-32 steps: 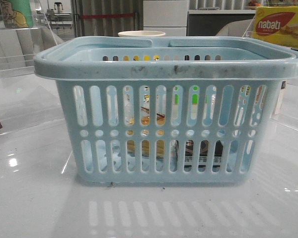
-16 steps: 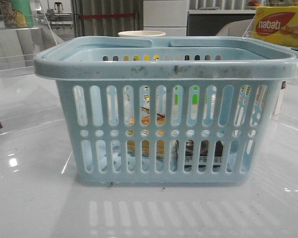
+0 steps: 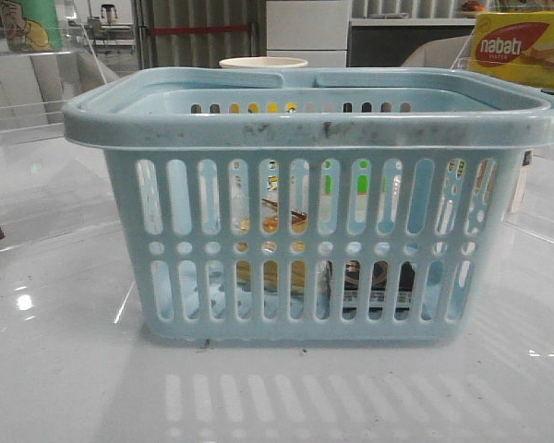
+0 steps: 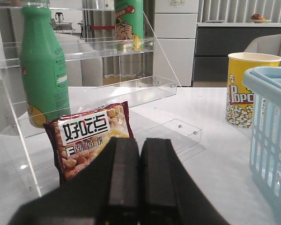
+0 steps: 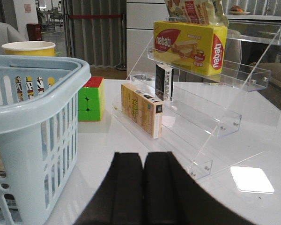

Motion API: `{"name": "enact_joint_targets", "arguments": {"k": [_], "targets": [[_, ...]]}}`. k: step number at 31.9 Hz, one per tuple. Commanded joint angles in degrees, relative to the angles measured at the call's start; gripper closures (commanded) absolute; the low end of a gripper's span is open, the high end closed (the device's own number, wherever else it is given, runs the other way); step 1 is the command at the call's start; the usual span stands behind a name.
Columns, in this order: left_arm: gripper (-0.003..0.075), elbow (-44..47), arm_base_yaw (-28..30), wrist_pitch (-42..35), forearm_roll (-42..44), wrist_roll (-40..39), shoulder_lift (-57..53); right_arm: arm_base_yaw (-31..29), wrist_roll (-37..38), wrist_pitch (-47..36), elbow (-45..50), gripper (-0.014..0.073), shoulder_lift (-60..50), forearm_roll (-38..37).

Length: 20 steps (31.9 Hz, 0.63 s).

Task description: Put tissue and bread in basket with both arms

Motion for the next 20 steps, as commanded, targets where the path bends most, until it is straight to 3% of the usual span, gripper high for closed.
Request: {"name": "enact_joint_targets", "arguments": {"k": [1,20], "targets": [[0.0630,0.0,-0.5,-5.2,0.0,-0.5,-1.0,-0.3,-0.4,-5.1,0.1,0.0540,-1.1,0.1],[0.0630,0.0,-0.5,-5.2,0.0,-0.5,-1.0,-1.0,-0.4,-5.1,0.1,0.0540,-1.1,0.1]]}}
